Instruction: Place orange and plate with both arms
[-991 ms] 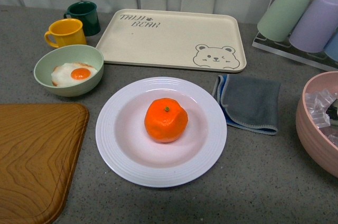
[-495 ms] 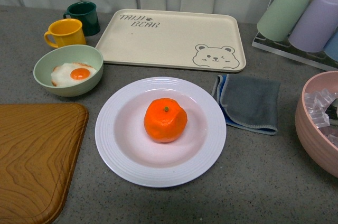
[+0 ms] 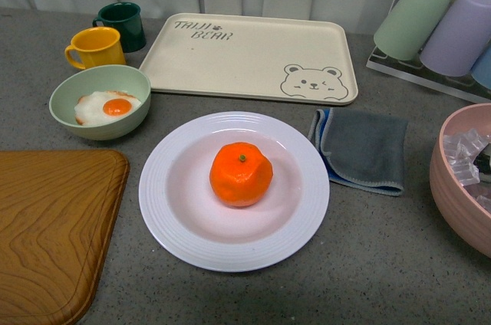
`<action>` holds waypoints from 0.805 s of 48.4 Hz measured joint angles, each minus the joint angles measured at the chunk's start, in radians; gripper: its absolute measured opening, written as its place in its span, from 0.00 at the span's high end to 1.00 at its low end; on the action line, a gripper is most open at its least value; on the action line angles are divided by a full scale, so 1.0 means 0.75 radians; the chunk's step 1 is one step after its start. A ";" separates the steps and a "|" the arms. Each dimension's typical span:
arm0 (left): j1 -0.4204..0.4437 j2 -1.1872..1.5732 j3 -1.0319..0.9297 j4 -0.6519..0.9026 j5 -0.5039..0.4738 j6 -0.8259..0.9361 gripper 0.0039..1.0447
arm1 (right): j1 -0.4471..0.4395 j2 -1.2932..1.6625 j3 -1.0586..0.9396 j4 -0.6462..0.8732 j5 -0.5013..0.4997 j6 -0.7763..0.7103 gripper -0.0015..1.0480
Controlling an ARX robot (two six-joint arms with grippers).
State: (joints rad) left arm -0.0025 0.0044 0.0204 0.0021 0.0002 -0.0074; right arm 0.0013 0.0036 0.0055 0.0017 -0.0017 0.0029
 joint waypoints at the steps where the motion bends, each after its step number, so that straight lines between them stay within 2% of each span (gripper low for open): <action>1: 0.000 0.000 0.000 0.000 0.000 0.000 0.62 | 0.000 0.000 0.000 0.000 0.000 0.000 0.09; 7: 0.000 0.000 0.000 0.000 0.000 0.000 0.44 | 0.000 0.000 0.000 0.000 0.000 0.000 0.09; 13: 0.000 0.000 0.000 0.000 0.000 0.000 0.20 | 0.000 0.000 0.000 0.000 0.000 0.000 0.09; 18: 0.000 0.000 0.000 0.000 0.000 0.000 0.06 | 0.001 0.000 0.000 0.000 0.000 0.000 0.09; 23: 0.000 0.000 0.000 0.000 0.000 0.003 0.07 | 0.009 0.006 0.001 -0.007 0.032 -0.016 0.09; 24: 0.000 0.000 0.000 0.000 0.000 0.003 0.07 | 0.027 0.016 0.008 -0.030 0.092 -0.036 0.09; 26: 0.000 -0.001 0.000 0.000 0.000 0.004 0.06 | 0.111 0.078 0.039 -0.097 0.312 -0.106 0.09; 30: 0.000 -0.001 0.000 0.000 -0.001 0.004 0.06 | 0.233 0.214 0.066 -0.099 0.523 -0.181 0.09; 34: 0.000 -0.001 0.000 -0.001 -0.001 0.004 0.06 | 0.307 0.380 0.096 -0.031 0.513 -0.166 0.09; 39: 0.000 -0.001 0.000 -0.001 0.000 0.004 0.06 | 0.370 0.653 0.160 0.115 0.434 -0.064 0.09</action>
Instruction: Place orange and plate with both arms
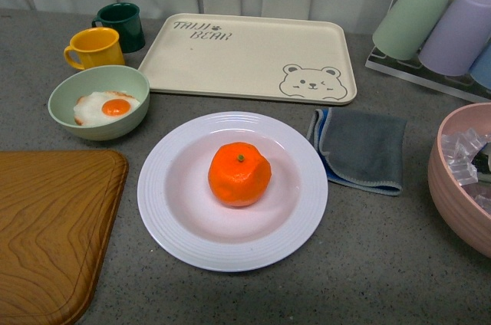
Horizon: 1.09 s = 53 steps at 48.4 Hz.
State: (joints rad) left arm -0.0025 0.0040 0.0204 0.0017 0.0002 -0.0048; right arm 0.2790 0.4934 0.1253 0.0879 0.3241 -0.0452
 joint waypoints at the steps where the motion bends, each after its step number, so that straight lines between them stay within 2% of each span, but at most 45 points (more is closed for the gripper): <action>1: 0.000 0.000 0.000 0.001 0.000 0.000 0.06 | 0.012 0.068 0.017 0.035 -0.021 0.031 0.09; 6: 0.000 0.000 0.000 0.000 0.000 0.000 0.06 | 0.054 0.367 0.101 0.124 -0.139 0.183 0.09; 16: 0.000 0.000 0.000 0.000 0.000 0.000 0.06 | 0.120 0.842 0.220 0.265 -0.477 0.510 0.09; 23: 0.000 0.000 0.000 0.000 0.000 0.000 0.06 | 0.112 1.031 0.284 0.327 -0.676 0.693 0.09; 29: 0.000 0.000 0.000 0.000 -0.001 0.000 0.06 | 0.052 1.273 0.341 0.474 -0.931 0.977 0.09; 40: 0.000 0.000 0.000 0.000 0.000 0.000 0.06 | 0.045 1.555 0.439 0.499 -1.044 1.118 0.09; 53: 0.000 0.000 0.000 0.000 -0.001 0.000 0.06 | 0.080 1.798 0.572 0.419 -1.099 1.116 0.09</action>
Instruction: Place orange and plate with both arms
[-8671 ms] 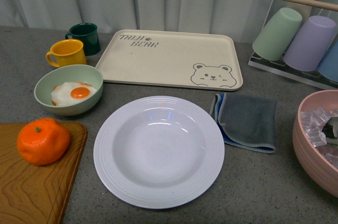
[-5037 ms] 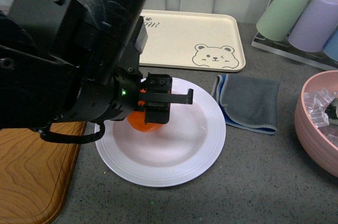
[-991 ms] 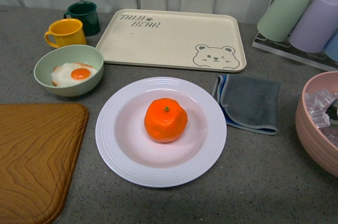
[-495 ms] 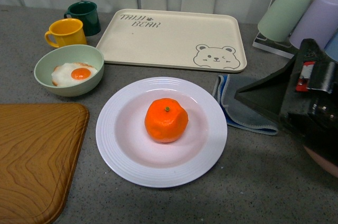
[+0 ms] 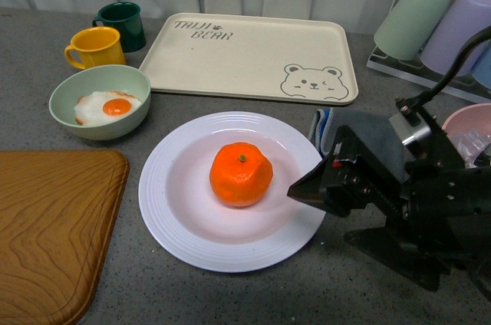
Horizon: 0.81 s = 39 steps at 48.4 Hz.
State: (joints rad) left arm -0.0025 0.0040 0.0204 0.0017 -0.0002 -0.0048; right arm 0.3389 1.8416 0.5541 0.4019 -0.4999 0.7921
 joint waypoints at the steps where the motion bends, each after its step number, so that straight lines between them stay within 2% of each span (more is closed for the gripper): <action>1: 0.000 0.000 0.000 0.000 0.001 0.000 0.06 | 0.007 0.023 0.013 -0.013 0.000 -0.003 0.09; 14: 0.000 0.000 0.000 0.000 0.000 0.000 0.06 | 0.021 0.155 0.123 -0.048 0.001 -0.011 0.09; 39: 0.000 0.000 0.000 0.000 0.001 0.000 0.06 | 0.051 0.366 0.369 -0.083 0.017 0.142 0.09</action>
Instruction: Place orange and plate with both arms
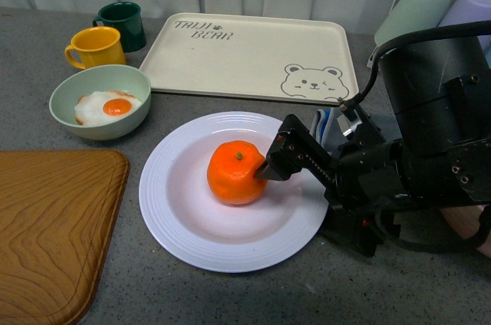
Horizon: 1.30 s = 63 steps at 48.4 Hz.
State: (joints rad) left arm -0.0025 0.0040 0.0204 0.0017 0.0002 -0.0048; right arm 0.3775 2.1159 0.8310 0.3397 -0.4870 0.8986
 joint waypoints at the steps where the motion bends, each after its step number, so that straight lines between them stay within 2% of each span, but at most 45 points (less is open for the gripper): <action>1: 0.000 0.000 0.000 0.000 0.000 0.000 0.06 | 0.003 0.004 0.008 -0.005 0.002 0.005 0.09; 4: 0.000 0.000 0.000 0.000 0.000 0.000 0.06 | 0.006 0.009 0.021 -0.023 0.013 0.010 0.13; 11: 0.000 0.000 0.000 0.000 -0.001 0.000 0.06 | 0.014 0.030 0.037 -0.064 0.038 0.009 0.31; 24: 0.000 0.000 0.000 0.000 0.000 0.000 0.06 | 0.015 0.066 0.038 -0.091 0.071 0.009 0.78; 27: 0.000 0.000 0.000 0.000 -0.001 0.000 0.06 | 0.009 0.068 0.040 -0.091 0.048 0.024 0.86; 38: 0.000 0.000 0.000 0.000 0.000 0.000 0.06 | 0.006 0.023 0.045 -0.052 0.003 0.029 0.95; 44: 0.000 0.000 0.000 0.000 -0.001 0.000 0.06 | 0.006 0.009 0.010 0.025 0.009 0.031 0.96; 52: 0.000 0.000 0.000 0.000 -0.001 0.000 0.06 | -0.002 -0.012 -0.075 0.208 -0.012 0.048 0.96; 63: 0.000 0.000 0.000 0.000 0.000 0.000 0.06 | -0.076 -0.077 -0.101 0.477 -0.077 0.149 0.96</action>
State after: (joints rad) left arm -0.0025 0.0040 0.0204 0.0017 0.0002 -0.0048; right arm 0.3202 2.0583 0.7551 0.6971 -0.5446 1.0103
